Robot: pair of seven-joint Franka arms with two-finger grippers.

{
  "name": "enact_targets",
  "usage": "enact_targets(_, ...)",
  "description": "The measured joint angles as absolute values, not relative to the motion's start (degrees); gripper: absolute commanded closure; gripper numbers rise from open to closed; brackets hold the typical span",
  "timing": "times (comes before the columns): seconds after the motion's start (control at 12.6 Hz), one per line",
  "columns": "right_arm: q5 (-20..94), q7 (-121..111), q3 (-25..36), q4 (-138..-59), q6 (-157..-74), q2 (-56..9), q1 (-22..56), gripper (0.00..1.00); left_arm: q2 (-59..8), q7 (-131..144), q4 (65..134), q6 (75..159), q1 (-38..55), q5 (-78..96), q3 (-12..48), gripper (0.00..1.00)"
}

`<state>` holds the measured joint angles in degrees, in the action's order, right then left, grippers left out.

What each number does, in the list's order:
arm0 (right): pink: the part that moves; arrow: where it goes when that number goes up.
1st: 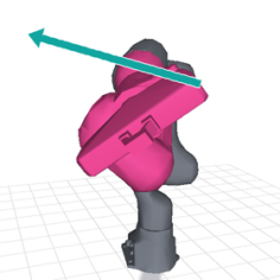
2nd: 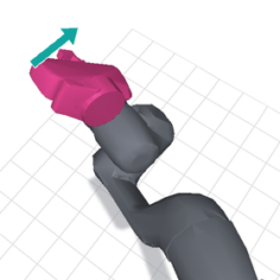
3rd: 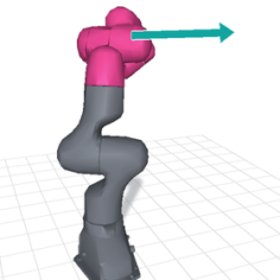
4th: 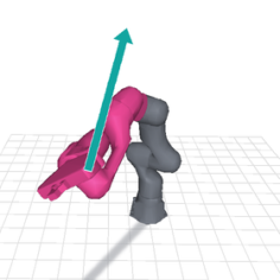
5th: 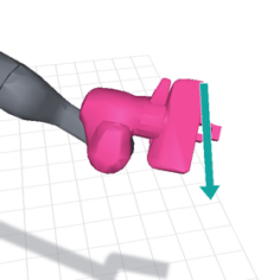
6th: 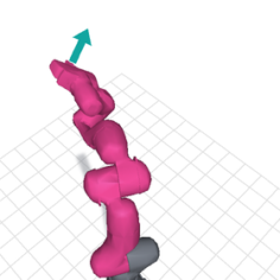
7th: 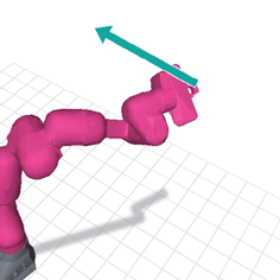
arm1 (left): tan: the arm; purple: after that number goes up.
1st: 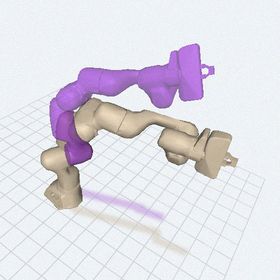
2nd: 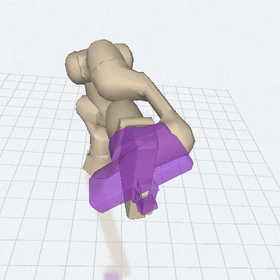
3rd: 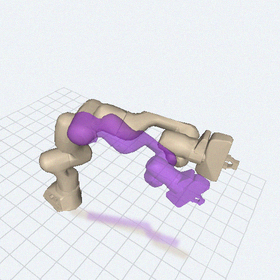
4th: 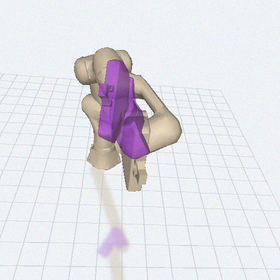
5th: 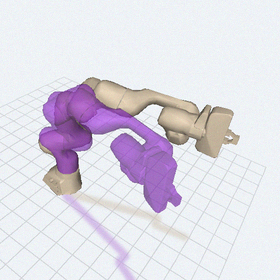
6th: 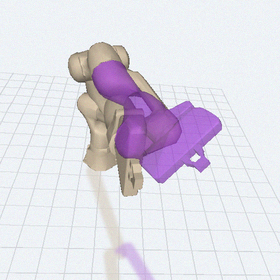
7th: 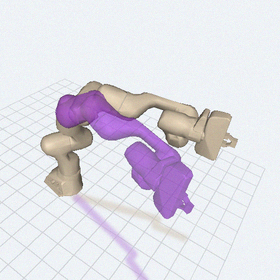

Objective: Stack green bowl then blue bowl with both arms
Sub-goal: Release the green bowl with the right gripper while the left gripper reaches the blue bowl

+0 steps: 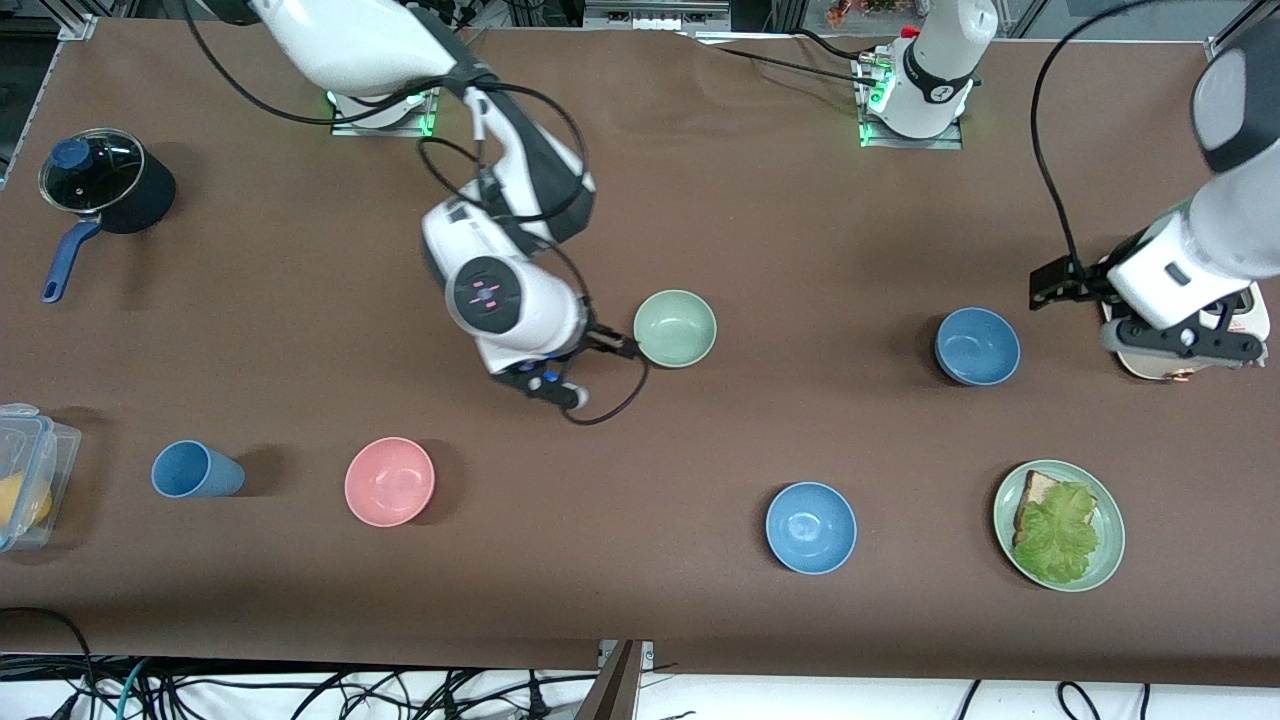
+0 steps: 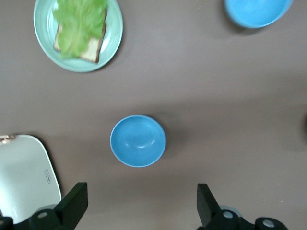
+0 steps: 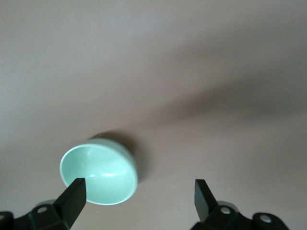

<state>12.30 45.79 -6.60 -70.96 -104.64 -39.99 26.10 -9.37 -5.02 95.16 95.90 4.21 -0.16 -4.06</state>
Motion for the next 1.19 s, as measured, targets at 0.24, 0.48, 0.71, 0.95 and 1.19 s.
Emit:
enact_targets(0.24, 12.0, 29.2, -6.2, -70.2, -97.6, -37.6, 15.6, 0.0, -9.5, -5.2, 102.0, 102.6, -0.6, -0.2, -4.8, 0.0)
enact_targets(0.48, 7.5, 17.5, -6.2, -69.8, -93.9, -36.0, 6.7, 0.0, -9.5, -5.2, 111.2, 113.8, -2.6, -0.2, -5.1, 0.0)
enact_targets(0.71, 5.3, 9.7, -6.1, -69.1, -89.3, -33.2, 0.2, 0.0, -9.6, -5.2, 122.5, 127.2, -3.1, -0.2, -5.1, 0.0)
enact_targets(0.95, 4.9, 3.1, -4.8, -69.0, -86.8, -28.8, -5.0, 0.0, -10.1, -5.5, 130.0, 133.3, -3.6, -0.4, -5.2, 0.0)
enact_targets(1.19, 3.5, -0.7, -3.4, -70.1, -83.2, -23.1, -6.5, 0.0, -11.9, -8.4, 132.5, 137.0, -4.8, -0.7, -5.3, 0.0)
